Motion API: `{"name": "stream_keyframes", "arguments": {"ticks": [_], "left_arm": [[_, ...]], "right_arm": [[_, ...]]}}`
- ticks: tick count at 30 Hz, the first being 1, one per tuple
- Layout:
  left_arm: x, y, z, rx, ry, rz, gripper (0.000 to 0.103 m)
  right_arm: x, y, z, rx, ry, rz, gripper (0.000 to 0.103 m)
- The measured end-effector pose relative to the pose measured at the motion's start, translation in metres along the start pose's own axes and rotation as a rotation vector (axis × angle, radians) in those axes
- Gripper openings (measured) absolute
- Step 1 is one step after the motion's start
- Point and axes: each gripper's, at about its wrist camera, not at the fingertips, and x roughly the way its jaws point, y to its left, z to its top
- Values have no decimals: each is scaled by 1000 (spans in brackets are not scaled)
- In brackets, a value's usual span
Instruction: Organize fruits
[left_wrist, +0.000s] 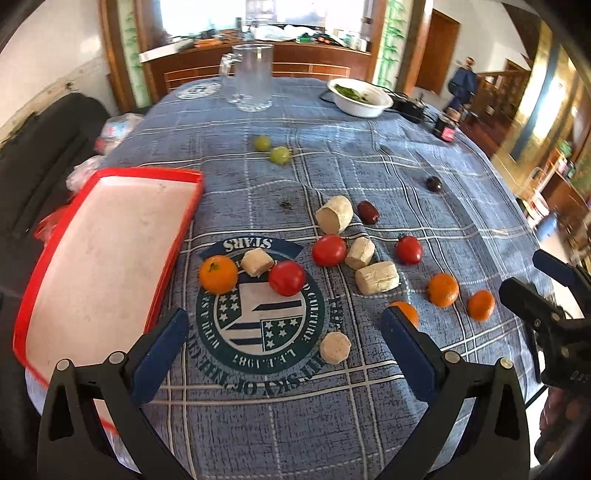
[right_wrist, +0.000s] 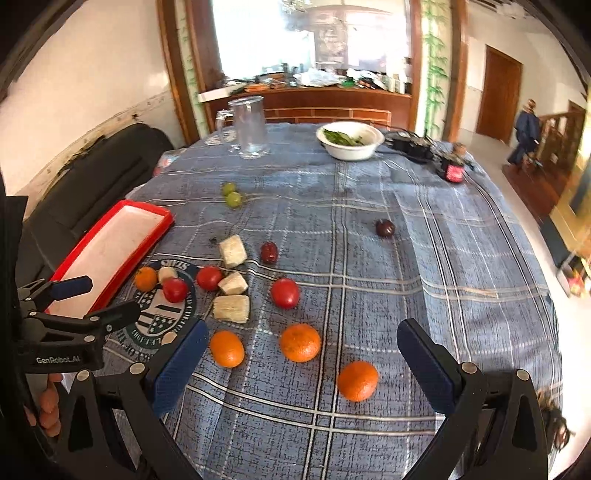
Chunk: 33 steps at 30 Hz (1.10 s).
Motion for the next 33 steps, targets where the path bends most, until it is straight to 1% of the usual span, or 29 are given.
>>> {"name": "stream_keyframes", "arguments": {"ticks": [3,9,14,17,22,25,26,27,29,31,32,33], "left_arm": [[9,2,1,15,34,-38,103],[20,2,-1,39,63,-69,103],[24,8,6,38,48,-61,103],[25,21,11,5,42,-67,103],[23,46,12,-46,33,-67,103],[24,51,10,-47,40,-68,103],[24,51,9,-42,46,-74,102],[25,50,9,-37,50,-79,99],[26,45,6,-14,66,-98,98],[26,37,1,15,85,-135,98],[27,32,-1,37,93,-148,95],[28,26,-5,69,102,-160,89]], "right_arm": [[5,-1,-6,40,34,-15,102],[5,-7,-14,84,54,-55,102],[5,-10,-16,92,62,-54,99],[6,-10,-16,90,71,-51,97],[9,-5,-14,77,83,-10,90],[13,-1,-14,67,96,11,84],[14,0,-13,67,98,18,82],[15,2,-13,66,101,26,80],[17,7,-12,57,109,46,78],[20,11,-13,48,115,69,75],[21,14,-13,42,120,82,74],[23,18,-13,31,129,101,69]]}}
